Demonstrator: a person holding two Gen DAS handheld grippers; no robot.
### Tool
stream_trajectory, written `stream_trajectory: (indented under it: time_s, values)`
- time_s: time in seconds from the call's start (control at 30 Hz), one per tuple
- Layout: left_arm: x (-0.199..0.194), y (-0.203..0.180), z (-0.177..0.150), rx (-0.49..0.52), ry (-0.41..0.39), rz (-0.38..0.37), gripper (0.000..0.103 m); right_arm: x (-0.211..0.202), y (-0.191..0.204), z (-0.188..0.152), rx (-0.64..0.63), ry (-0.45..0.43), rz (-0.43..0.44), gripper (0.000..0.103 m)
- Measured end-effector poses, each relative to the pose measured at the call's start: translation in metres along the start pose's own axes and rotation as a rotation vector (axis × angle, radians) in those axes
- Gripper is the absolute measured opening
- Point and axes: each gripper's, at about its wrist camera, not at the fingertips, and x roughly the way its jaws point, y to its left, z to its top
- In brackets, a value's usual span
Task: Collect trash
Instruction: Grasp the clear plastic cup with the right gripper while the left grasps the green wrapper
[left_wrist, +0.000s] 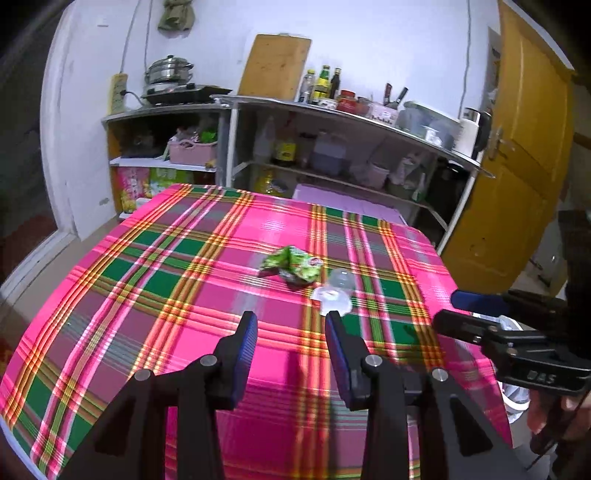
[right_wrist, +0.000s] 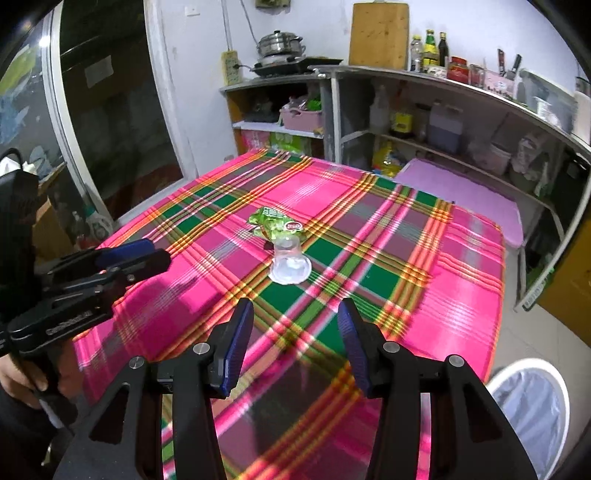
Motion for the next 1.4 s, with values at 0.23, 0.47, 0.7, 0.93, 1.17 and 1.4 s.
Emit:
stream_trajectory:
  time_s: [0.23, 0.47, 0.7, 0.93, 1.17, 1.4]
  values:
    - [0.006, 0.024, 0.001, -0.032, 0.004, 0.003, 0.038, 0.043, 0.008, 0.018, -0.041, 0.043, -0.002, 0.049]
    - [0.013, 0.039, 0.003, -0.054, 0.006, -0.014, 0.038, 0.083, 0.003, 0.032, -0.03, 0.08, -0.007, 0.049]
    - [0.023, 0.046, 0.007, -0.069, 0.009, -0.02, 0.038, 0.111, -0.003, 0.038, 0.01, 0.105, 0.004, 0.049]
    - [0.035, 0.043, 0.014, -0.074, 0.013, -0.032, 0.038, 0.115, -0.003, 0.039, 0.024, 0.086, 0.052, 0.03]
    - [0.055, 0.028, 0.029, -0.062, 0.031, -0.062, 0.048, 0.093, -0.016, 0.033, 0.069, 0.04, 0.066, 0.03]
    - [0.103, 0.006, 0.049, -0.049, 0.097, -0.082, 0.053, 0.056, -0.038, 0.018, 0.116, -0.004, 0.057, 0.03]
